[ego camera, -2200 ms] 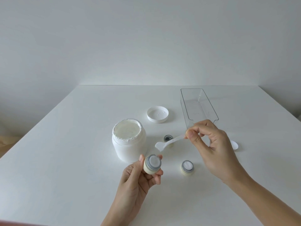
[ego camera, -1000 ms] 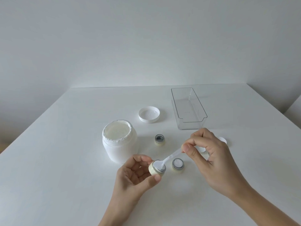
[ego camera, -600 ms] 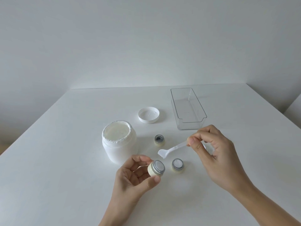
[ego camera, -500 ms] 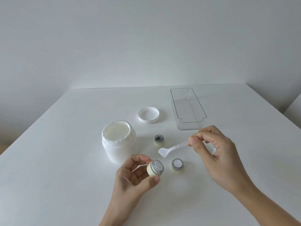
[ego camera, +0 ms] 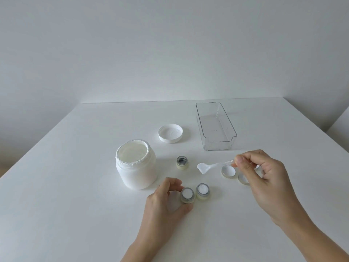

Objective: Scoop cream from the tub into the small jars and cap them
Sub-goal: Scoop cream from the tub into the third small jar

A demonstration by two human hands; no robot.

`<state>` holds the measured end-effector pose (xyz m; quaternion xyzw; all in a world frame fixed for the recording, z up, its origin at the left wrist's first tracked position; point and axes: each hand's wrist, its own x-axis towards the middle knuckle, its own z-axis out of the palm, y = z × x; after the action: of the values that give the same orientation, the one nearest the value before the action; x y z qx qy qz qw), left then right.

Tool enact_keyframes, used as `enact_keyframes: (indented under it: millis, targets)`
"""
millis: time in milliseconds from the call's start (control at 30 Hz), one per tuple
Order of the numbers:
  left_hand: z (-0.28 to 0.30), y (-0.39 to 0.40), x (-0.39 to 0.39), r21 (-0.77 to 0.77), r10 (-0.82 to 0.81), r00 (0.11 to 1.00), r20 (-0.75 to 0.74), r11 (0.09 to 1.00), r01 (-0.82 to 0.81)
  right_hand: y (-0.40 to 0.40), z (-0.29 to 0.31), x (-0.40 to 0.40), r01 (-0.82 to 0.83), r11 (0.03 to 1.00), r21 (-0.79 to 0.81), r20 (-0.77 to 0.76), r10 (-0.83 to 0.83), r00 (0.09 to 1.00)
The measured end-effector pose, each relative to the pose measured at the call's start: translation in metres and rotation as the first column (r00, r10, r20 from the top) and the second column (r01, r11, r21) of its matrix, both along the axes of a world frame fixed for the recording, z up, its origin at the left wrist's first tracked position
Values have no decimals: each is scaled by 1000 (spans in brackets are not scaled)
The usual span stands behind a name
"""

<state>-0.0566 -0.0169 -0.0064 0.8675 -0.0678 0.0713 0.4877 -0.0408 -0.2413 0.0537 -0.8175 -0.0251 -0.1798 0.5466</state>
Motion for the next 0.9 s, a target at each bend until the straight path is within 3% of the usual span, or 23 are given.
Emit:
enact_keyframes:
  millis: [200,367,533,633,733,900]
  targets:
    - [22,7,23,-85,-104,985,-137,992,93,-11,-2,0,16,990,140,-84,-4,996]
    - [26,-13,62,195,-113,985,-129,971,137,-16,-6,3,37,964,263,-195,16,981]
    - [15,-28,89,262,-66,987,-146,959,104,-17,0,0,23,931,363,-236,68,969]
    - [18,-30,88,266,-57,993,-108,960,84,-17,5,-1,4,952,308,-208,63,976]
    - [28,-25,69,250,-45,999,26,968,37,-12,12,3,-39,974,222,-121,67,990]
    - [30,-3,15,38,32,988,154,999,-39,14,27,19,-131,990,53,41,129,991]
